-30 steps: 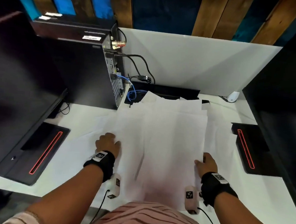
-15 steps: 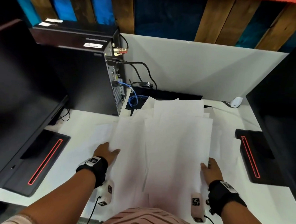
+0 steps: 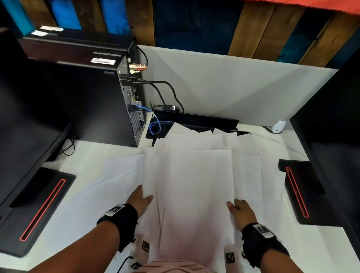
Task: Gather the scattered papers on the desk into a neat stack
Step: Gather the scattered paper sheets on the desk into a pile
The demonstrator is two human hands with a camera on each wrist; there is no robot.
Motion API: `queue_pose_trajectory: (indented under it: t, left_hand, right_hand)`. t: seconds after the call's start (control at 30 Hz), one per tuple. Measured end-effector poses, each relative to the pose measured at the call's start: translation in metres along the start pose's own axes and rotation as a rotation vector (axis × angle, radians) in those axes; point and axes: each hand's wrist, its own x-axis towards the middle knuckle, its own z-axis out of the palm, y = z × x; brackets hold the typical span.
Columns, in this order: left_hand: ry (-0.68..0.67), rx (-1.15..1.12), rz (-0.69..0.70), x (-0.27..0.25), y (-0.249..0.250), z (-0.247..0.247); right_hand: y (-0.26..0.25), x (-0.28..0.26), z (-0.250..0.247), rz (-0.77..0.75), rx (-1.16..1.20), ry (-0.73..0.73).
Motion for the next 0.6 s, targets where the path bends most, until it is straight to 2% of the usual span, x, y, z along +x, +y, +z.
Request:
queue_pose_trajectory:
  t: [0.2, 0.27, 0.37, 0.43, 0.5, 0.6]
  left_hand:
    - [-0.050, -0.195, -0.083, -0.003, 0.017, 0.018]
    - [-0.103, -0.185, -0.054, -0.001, 0.016, 0.023]
    - [-0.086, -0.094, -0.003, -0.003, 0.012, 0.023]
    - [-0.018, -0.067, 0.007, -0.001, 0.009, 0.022]
    - [0.008, -0.100, 0.023, 0.001, 0.006, 0.020]
    - [-0.054, -0.221, 0.025, 0.000, 0.004, 0.023]
  right_hand:
    - [-0.015, -0.004, 0.013, -0.011, -0.147, -0.037]
    - [-0.018, -0.007, 0.018, -0.012, -0.151, -0.069]
    - [-0.024, -0.012, 0.020, -0.030, -0.090, -0.121]
    - [-0.024, -0.014, 0.016, -0.043, 0.058, -0.064]
    - [-0.020, -0.016, 0.012, -0.042, 0.179, 0.031]
    - [-0.015, -0.020, 0.018, -0.050, 0.162, 0.010]
